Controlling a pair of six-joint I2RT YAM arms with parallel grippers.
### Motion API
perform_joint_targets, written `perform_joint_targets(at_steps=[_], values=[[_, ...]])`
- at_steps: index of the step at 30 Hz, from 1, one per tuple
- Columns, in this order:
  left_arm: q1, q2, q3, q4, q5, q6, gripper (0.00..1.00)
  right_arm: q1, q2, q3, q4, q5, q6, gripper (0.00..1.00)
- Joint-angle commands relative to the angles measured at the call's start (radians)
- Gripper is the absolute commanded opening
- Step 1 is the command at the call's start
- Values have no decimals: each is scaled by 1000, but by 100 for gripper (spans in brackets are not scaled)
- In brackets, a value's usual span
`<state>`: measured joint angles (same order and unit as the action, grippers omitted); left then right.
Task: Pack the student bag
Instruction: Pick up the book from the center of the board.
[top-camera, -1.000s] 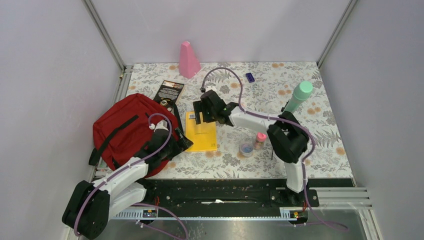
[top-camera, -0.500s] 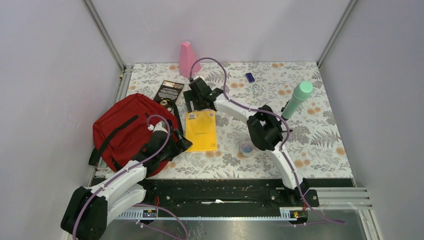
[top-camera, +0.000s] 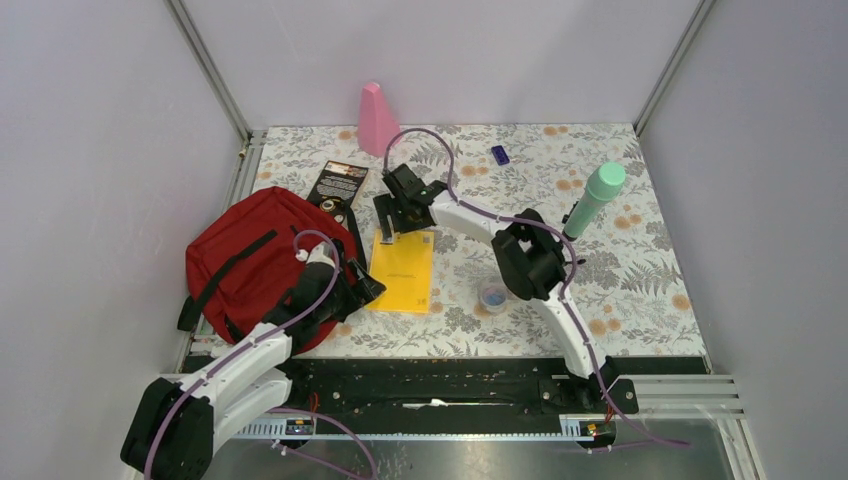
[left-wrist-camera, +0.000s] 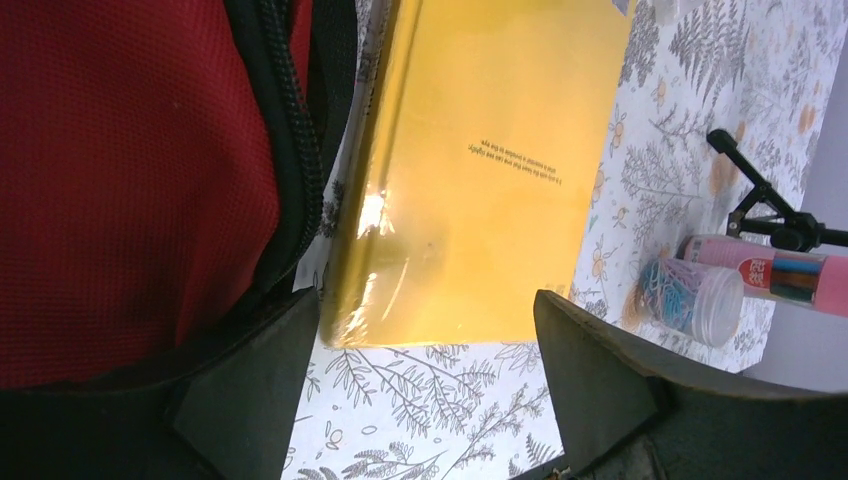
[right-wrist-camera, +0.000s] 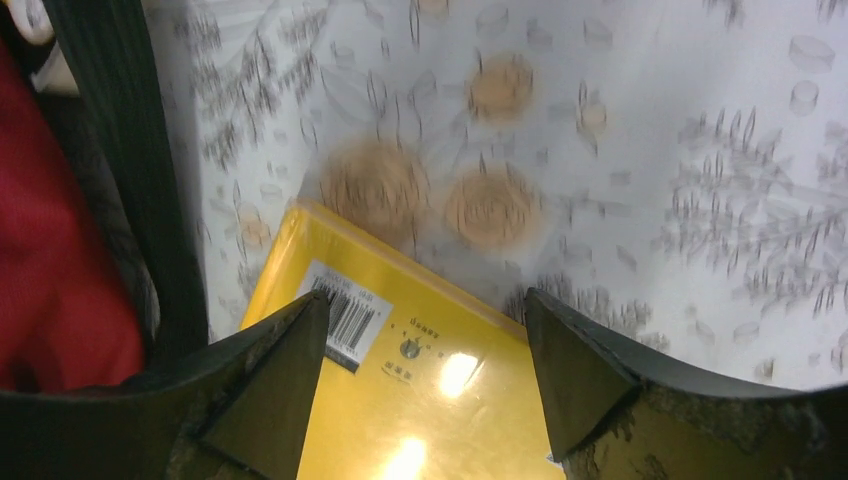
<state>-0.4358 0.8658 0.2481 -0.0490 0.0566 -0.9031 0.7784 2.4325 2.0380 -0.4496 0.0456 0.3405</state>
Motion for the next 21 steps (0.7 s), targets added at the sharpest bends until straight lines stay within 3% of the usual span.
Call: perform_joint_targets(at_steps=[1,8,21], values=[[6,10,-19,63,57,27,83,0,-163,-242,56,-117,46,77],[5,18,-41,91,124,36,81,13,-345,-527,166,-156,65,74],[-68,0,-104,95,243,-3,78,78,-443,-680,205,-176,93,71]])
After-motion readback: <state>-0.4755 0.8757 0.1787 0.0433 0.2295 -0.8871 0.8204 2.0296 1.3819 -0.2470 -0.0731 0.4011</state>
